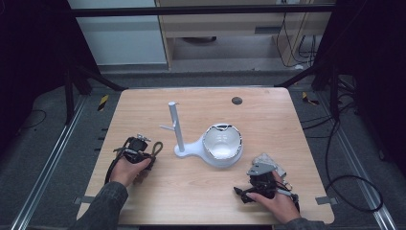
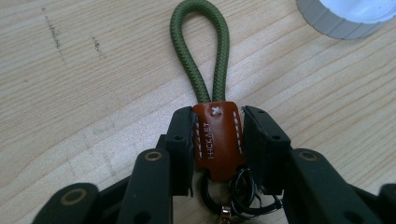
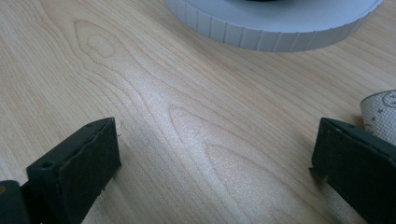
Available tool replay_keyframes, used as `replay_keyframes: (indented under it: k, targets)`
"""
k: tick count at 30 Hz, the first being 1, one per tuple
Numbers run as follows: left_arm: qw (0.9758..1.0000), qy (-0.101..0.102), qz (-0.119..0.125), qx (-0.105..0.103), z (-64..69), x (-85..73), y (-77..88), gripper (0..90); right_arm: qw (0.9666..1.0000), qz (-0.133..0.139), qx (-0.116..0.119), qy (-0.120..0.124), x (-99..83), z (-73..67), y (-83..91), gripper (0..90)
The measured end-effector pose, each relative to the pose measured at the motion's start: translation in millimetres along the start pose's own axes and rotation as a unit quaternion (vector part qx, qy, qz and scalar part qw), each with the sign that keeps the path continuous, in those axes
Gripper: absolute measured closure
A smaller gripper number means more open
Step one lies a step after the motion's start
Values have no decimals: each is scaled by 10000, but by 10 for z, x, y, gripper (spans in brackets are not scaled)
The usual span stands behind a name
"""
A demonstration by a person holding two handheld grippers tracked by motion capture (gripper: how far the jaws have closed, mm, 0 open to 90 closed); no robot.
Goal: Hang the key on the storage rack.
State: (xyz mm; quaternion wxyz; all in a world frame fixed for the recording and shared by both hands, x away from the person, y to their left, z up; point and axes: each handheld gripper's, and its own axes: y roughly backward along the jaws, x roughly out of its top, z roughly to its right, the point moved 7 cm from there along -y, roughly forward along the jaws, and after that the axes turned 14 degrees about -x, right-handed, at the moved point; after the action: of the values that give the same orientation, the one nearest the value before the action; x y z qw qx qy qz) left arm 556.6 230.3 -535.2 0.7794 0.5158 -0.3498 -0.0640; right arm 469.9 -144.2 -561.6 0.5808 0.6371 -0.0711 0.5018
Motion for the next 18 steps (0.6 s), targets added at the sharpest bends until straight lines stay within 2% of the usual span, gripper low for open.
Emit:
replay_keyframes:
  k: [6,15,18]
  targets:
    - [9999,-81,41,56,-6,3,20,659,10000,-3,6,-1,-1,0,2,10]
    - [9985,-329,402,150,48,-42,236,661,10000,-2,13,-2,-1,-2,1,8]
    - [9972,-421,588,175,82,-51,308,662,10000,-7,9,-2,-1,-1,1,7]
